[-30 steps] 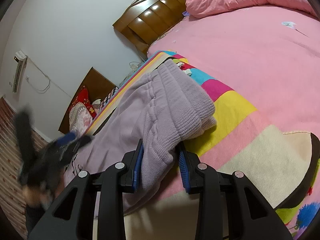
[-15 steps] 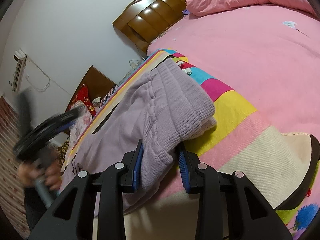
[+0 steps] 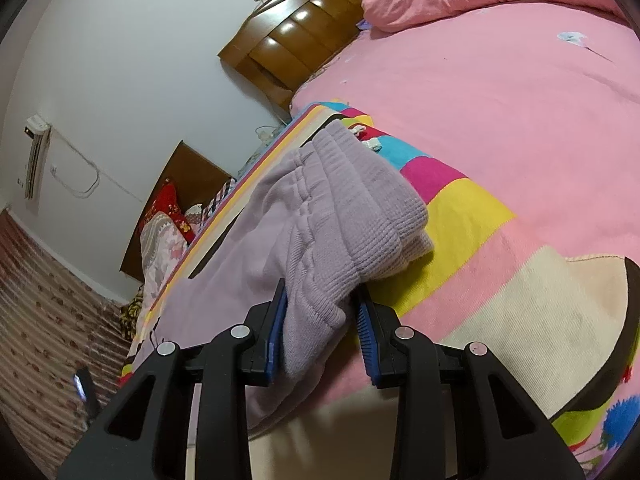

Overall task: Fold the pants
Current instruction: 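Lift and roll the folded pants over with the right tool toward the left tool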

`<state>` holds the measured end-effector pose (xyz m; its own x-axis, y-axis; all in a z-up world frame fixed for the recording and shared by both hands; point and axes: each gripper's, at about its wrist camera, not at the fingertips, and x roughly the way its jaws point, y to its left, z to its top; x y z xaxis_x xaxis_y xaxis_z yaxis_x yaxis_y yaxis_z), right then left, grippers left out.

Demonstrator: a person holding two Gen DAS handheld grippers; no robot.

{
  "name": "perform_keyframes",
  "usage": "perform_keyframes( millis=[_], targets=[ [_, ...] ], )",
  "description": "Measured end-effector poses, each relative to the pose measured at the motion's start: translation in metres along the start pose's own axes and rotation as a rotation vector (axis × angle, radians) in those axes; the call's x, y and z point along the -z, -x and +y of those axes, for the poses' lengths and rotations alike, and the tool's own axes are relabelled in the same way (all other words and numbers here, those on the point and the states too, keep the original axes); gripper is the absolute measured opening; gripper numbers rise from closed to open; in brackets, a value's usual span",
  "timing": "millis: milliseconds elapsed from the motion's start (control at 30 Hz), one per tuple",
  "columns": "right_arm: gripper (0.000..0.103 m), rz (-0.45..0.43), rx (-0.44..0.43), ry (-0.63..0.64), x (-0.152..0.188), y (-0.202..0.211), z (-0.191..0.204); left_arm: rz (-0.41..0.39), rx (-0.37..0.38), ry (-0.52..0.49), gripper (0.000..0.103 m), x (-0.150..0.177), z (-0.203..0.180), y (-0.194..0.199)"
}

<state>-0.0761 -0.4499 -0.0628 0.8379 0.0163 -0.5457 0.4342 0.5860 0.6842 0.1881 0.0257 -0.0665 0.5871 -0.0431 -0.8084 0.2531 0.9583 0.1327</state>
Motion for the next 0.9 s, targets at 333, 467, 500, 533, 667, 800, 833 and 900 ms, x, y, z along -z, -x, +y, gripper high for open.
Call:
perform_keyframes(
  millis=[333,467,500,533,667,800,833,900],
  targets=[
    [0.025,-0.158,0.01,0.366,-0.005,0.026,0.15,-0.161,0.114,0.125,0.101,0.015,0.045,0.036],
    [0.025,-0.178,-0.067,0.639,0.03,0.012,0.262,-0.256,0.164,0.289,0.101,0.015,0.101,0.068],
    [0.025,-0.166,-0.098,0.74,0.051,0.002,0.3,-0.271,0.175,0.324,0.101,0.016,0.115,0.074],
    [0.025,-0.159,-0.117,0.81,0.068,-0.005,0.324,-0.29,0.179,0.367,0.101,0.024,0.129,0.084],
    [0.024,-0.087,-0.164,1.115,0.165,-0.047,0.397,-0.316,0.193,0.472,0.101,0.046,0.169,0.104],
    [0.024,0.161,-0.189,1.39,0.286,-0.112,0.41,-0.286,0.28,0.516,0.101,0.067,0.193,0.103],
    [0.024,0.196,-0.174,1.422,0.301,-0.122,0.405,-0.267,0.33,0.534,0.101,0.073,0.195,0.098],
    [0.025,0.153,-0.15,1.476,0.323,-0.128,0.392,-0.255,0.381,0.542,0.101,0.079,0.195,0.093]
  ],
)
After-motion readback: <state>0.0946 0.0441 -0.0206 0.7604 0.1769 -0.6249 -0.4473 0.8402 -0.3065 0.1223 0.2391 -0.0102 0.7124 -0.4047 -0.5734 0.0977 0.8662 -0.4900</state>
